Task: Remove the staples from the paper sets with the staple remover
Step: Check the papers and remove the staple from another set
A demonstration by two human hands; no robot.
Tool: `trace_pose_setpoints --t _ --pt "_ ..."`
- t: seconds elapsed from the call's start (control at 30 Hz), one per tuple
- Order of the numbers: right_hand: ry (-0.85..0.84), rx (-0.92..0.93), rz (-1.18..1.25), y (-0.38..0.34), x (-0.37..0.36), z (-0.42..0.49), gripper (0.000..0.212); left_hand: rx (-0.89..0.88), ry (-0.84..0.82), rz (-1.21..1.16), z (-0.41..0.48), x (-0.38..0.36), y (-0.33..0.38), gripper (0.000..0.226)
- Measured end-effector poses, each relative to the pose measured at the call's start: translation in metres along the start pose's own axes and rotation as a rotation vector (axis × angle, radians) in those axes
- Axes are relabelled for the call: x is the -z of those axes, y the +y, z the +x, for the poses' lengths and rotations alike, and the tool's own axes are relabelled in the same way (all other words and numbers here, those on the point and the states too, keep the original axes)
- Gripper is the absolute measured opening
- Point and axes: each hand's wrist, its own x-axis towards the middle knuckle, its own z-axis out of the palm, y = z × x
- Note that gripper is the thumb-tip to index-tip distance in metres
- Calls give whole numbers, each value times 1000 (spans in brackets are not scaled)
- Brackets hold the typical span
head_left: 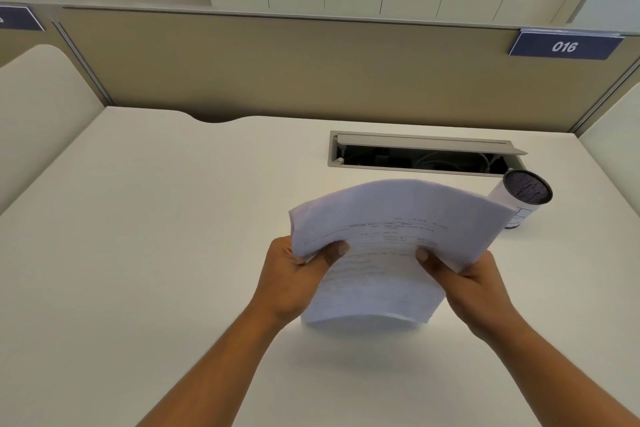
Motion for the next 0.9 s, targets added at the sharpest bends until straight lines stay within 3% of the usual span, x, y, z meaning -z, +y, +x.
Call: trace_pose_setpoints --t 0.1,0.13,0.2,0.37,0.43,0.53,0.6,0.8,0.9 --pt "-60 -116 1 6 7 -3 17 47 38 -113 2 3 -1 11" --pt "-101 -199 32 15 10 -3 23 73 73 -182 5 5 -4 17" --pt "-158 -359 85 36 15 -3 54 132 149 -296 12 5 -18 25" --pt "-256 -583 79 66 12 1 35 270 270 -364 24 -1 -60 17" --pt "-194 -557 -95 73 11 11 35 308 317 -343 31 0 -73 17" --pt "119 -446 -404 75 10 40 37 345 346 -289 43 3 -89 20" --pt "192 -343 -563 73 12 67 40 354 363 -242 48 6 -98 21" --pt "-147 -148 -1001 87 12 147 55 346 371 -174 59 9 -114 19" --pt "-284 -146 -1202 96 11 174 64 333 373 -185 61 9 -119 20"
